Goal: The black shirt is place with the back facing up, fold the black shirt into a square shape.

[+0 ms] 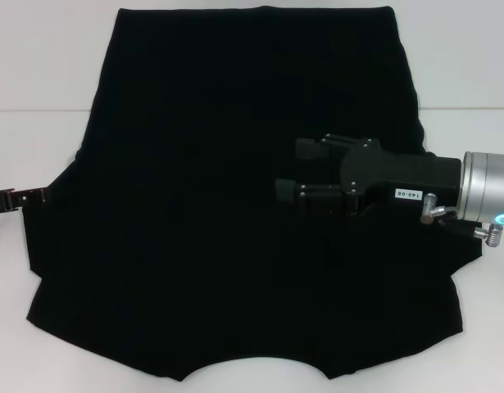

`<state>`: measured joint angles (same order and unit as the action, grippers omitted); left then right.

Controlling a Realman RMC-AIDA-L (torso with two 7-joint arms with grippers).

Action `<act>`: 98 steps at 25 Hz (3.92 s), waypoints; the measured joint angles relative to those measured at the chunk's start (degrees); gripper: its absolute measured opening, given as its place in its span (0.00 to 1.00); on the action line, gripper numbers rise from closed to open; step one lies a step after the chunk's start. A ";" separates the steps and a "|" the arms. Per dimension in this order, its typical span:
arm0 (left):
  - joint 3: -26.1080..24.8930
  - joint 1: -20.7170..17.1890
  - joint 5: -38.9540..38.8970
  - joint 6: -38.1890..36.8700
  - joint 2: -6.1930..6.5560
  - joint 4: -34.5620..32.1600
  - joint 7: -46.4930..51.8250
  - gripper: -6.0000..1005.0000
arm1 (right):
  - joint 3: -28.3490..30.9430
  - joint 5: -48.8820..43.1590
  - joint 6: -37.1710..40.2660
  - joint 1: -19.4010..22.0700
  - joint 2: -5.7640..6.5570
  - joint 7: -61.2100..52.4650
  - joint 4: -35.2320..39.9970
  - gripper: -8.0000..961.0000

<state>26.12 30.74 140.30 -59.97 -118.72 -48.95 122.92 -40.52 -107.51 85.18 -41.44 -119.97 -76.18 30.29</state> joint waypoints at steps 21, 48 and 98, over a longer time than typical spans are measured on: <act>2.77 0.28 0.86 5.14 -0.93 3.73 2.88 0.93 | -0.08 0.20 -0.02 0.31 0.16 0.01 -0.06 0.94; 4.41 0.07 0.86 5.16 -1.08 3.44 2.60 0.82 | 0.12 0.28 0.13 0.57 0.18 -0.02 -0.06 0.94; -0.47 -2.61 2.00 5.60 -0.72 0.14 2.72 0.03 | -0.09 1.70 -0.91 0.48 0.00 0.51 -2.34 0.94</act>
<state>25.65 28.12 142.29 -54.37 -119.44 -48.81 125.64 -40.61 -105.81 84.27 -40.96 -119.97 -75.67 27.95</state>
